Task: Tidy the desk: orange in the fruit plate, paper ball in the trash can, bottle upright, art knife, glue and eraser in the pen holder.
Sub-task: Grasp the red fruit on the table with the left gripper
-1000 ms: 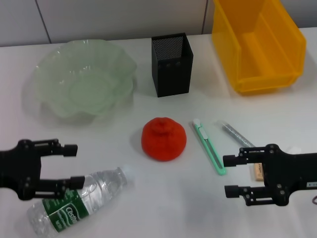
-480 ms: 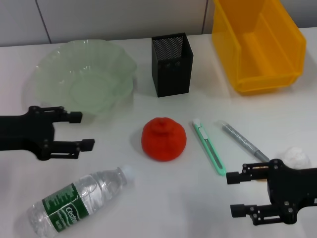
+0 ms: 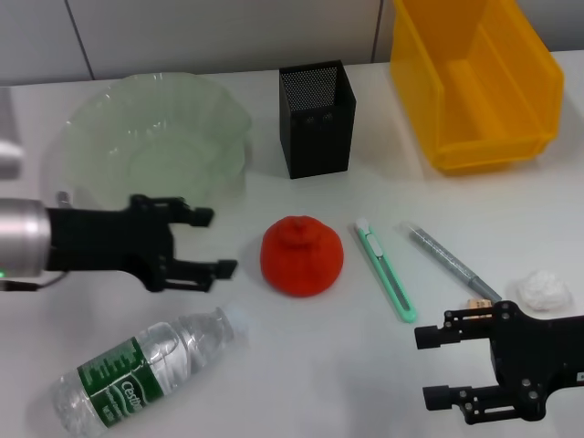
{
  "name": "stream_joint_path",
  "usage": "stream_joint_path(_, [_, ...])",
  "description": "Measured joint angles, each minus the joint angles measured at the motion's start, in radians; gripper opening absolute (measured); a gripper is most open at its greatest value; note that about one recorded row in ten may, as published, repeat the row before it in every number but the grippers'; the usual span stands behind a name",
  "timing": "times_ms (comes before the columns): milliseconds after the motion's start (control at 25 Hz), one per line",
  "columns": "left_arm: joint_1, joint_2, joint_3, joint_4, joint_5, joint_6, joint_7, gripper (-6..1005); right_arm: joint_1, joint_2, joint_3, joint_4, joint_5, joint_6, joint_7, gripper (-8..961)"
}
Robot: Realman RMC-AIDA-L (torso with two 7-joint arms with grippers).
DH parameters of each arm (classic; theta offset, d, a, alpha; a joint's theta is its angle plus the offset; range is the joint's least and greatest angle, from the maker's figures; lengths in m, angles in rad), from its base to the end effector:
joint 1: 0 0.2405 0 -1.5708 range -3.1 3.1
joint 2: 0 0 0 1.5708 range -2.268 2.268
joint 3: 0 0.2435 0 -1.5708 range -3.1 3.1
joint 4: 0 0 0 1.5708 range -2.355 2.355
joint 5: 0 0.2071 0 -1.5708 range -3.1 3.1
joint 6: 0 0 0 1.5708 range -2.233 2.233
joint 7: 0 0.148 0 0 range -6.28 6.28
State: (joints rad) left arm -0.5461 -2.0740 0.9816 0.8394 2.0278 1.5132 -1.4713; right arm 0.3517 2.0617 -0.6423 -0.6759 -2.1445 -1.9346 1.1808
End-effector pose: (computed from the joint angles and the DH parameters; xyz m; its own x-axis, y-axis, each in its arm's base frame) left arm -0.2190 0.3331 -0.0094 0.9317 0.2294 0.2816 0.2723 -0.9542 -0.1237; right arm 0.2830 0.2272 0.0123 0.8147 -0.3137 -0.4877 -0.3206 -0.9445 0.0721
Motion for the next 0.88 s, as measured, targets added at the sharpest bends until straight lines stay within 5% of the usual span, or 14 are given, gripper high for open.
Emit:
stream_joint_path(320, [-0.019, -0.001, 0.189, -0.055, -0.103, -0.179, 0.0, 701, 0.006, 0.0, -0.035, 0.001, -0.001, -0.002, 0.005, 661])
stream_joint_path(880, [-0.044, -0.005, 0.346, -0.1, -0.204, -0.345, 0.002, 679, 0.032, 0.001, -0.048, 0.001, -0.001, 0.007, 0.02, 661])
